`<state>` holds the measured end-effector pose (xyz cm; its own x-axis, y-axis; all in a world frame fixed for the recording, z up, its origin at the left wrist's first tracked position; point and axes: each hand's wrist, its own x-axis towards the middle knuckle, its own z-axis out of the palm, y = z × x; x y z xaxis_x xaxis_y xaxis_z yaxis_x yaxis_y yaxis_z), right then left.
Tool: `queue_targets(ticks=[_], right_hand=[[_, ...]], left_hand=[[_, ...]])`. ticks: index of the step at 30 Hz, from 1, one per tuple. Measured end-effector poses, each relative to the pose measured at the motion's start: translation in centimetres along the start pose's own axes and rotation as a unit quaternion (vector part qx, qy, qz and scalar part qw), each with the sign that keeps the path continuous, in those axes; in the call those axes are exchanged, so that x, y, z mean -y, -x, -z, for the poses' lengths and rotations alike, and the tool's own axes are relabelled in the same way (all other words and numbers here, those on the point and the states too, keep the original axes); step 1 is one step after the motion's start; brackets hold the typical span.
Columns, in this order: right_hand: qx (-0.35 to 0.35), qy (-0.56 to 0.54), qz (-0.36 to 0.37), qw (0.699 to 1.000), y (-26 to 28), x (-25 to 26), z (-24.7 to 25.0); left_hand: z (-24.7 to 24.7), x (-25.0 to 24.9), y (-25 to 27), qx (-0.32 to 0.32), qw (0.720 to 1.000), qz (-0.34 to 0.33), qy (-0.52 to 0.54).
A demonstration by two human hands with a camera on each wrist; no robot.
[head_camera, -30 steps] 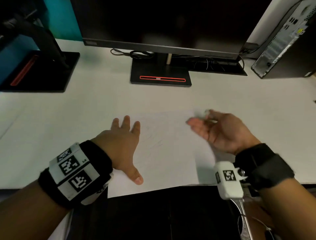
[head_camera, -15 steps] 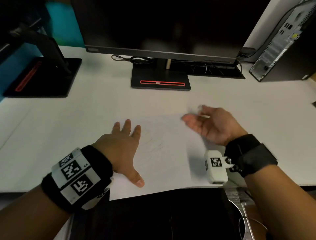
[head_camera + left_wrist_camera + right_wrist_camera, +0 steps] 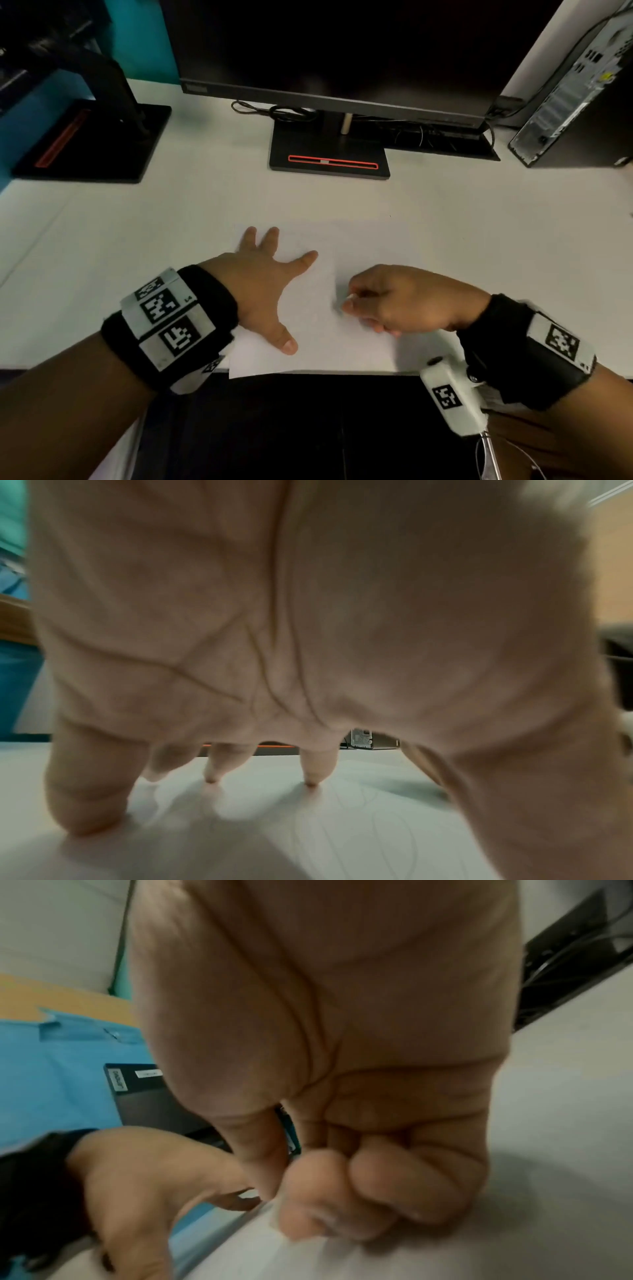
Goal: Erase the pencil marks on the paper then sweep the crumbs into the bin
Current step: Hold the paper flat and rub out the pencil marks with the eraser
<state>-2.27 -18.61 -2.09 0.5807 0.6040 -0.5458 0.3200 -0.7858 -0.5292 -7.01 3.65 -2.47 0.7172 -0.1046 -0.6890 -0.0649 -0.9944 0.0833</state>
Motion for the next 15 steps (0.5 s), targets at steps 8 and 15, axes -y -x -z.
queue_targets(ticks=[8, 15], right_hand=[[-0.033, 0.106, 0.009, 0.994, -1.1, 0.4, -0.1], [-0.1, 0.11, 0.003, 0.989, -2.7, 0.0, 1.0]], left_hand=[[0.0, -0.1, -0.4, 0.001, 1.0, -0.021, -0.006], [-0.3, 0.1, -0.7, -0.008, 1.0, -0.023, -0.002]])
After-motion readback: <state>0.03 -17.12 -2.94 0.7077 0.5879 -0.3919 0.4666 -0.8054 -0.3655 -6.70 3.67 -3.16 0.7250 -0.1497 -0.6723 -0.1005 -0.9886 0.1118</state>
